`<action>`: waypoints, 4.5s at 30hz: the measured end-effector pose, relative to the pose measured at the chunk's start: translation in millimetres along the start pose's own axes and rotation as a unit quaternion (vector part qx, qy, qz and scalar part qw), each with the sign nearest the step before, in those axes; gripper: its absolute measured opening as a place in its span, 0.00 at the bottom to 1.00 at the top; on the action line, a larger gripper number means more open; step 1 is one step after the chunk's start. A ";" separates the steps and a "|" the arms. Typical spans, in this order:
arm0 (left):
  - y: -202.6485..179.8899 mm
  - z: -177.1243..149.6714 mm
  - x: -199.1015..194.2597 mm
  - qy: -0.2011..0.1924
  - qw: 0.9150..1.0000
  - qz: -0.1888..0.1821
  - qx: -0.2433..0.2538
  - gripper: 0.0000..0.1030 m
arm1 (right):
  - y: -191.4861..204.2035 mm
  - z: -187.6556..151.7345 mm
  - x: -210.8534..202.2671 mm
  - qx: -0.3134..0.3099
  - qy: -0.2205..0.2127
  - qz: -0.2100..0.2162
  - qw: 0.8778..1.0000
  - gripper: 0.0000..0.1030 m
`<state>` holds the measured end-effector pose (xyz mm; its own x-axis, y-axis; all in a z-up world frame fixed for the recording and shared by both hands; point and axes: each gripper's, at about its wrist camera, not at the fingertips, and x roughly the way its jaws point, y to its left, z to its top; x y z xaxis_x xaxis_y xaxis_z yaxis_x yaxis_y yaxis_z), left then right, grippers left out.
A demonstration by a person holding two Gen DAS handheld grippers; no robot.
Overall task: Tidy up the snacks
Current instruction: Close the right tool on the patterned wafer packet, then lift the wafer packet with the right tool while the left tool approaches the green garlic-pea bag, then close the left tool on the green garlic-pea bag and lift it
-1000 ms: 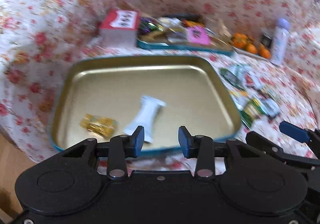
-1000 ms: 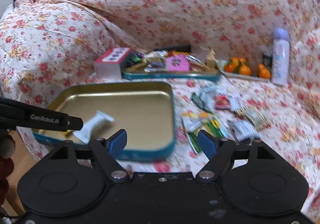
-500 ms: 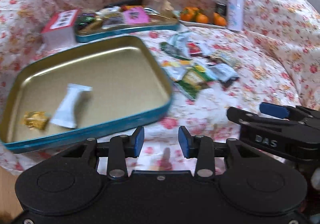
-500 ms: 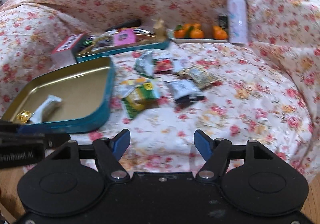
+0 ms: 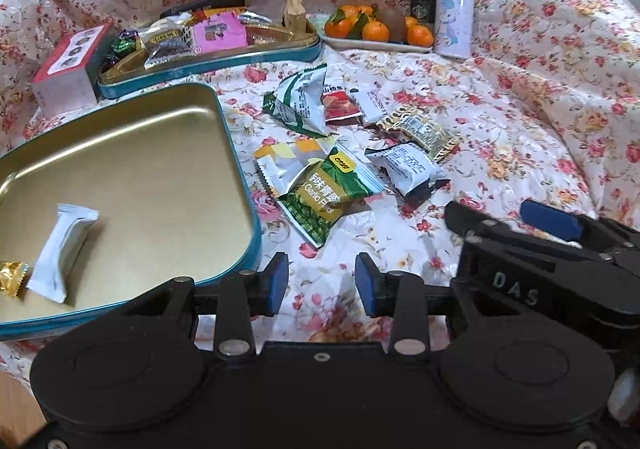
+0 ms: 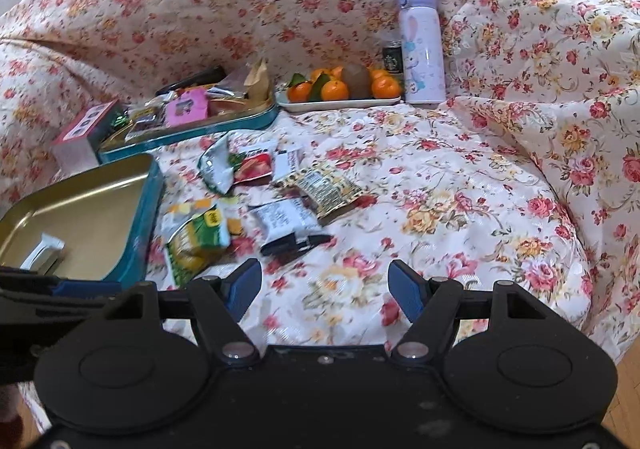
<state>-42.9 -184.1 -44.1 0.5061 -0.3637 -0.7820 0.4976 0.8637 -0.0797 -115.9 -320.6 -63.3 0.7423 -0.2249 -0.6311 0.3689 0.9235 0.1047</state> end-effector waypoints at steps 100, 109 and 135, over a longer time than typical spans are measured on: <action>-57.6 75.0 68.7 -0.013 0.992 -0.010 0.127 0.45 | -70.7 58.4 119.1 0.012 -0.035 0.049 0.998 0.34; -49.7 86.9 78.3 0.004 0.992 -0.047 0.116 0.46 | -69.9 58.0 118.5 0.016 -0.035 0.050 0.998 0.34; -41.1 95.1 88.2 0.021 0.996 -0.072 0.051 0.40 | -71.4 57.3 117.4 0.024 -0.036 0.056 0.998 0.34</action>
<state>48.3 -284.8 -51.0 0.3952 -0.4646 -0.7925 0.6335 0.7625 -0.1311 -23.0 -430.7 -100.9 0.8182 -0.1456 -0.5561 0.3069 0.9287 0.2084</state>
